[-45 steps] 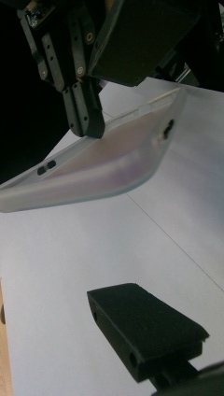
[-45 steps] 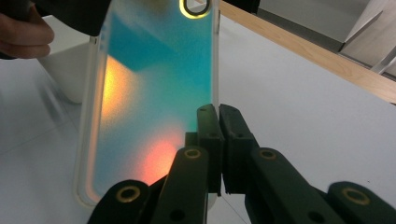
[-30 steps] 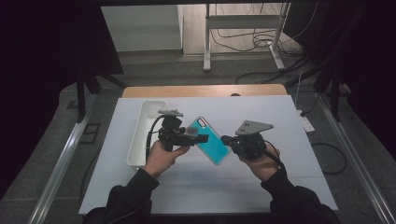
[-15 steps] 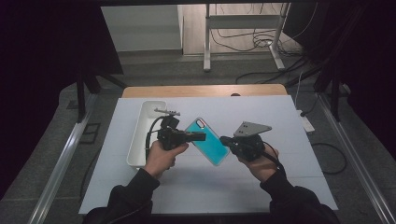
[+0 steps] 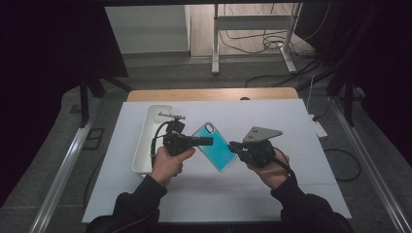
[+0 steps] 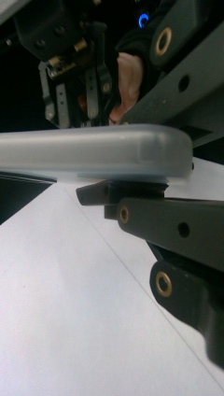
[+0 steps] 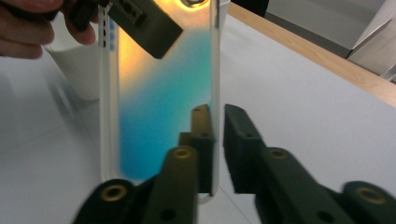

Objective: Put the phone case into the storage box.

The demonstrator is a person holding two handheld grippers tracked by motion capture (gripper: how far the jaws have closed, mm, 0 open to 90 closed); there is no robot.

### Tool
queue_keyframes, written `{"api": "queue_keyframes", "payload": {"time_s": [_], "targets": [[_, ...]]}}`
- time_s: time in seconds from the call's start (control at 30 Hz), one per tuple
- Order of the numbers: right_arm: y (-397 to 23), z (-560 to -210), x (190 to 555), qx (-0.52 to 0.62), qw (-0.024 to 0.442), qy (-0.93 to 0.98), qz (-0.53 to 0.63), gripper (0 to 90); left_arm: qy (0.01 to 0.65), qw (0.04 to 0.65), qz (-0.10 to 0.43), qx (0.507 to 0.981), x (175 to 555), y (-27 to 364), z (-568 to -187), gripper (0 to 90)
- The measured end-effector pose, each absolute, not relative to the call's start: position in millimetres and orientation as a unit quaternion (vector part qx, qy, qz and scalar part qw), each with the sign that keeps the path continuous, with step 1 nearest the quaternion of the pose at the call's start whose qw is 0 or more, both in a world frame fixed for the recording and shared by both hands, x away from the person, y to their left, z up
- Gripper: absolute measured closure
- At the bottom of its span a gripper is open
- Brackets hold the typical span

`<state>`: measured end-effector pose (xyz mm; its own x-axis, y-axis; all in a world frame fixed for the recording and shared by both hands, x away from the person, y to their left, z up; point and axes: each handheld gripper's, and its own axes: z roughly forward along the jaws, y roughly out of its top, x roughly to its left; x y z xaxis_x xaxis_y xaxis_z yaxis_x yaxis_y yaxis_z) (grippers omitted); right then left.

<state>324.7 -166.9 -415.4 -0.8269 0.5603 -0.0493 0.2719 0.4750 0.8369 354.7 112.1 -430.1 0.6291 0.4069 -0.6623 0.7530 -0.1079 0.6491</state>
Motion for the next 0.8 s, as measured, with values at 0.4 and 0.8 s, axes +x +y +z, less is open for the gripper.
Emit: {"api": "queue_keyframes", "payload": {"time_s": [0.4, 0.8], "targets": [[-179.6, -411.7, 338.5, 0.278, 0.072, 0.844, 0.453, 33.4, 0.37, 0.53, -0.151, 0.748, 353.7, 115.0, -427.7, 85.4], [-184.0, -417.2, 343.8, 0.276, 0.06, 0.831, 0.48, 0.0, 0.355, 0.53, -0.142, 0.757, 352.9, 119.4, -423.4, 85.3]]}}
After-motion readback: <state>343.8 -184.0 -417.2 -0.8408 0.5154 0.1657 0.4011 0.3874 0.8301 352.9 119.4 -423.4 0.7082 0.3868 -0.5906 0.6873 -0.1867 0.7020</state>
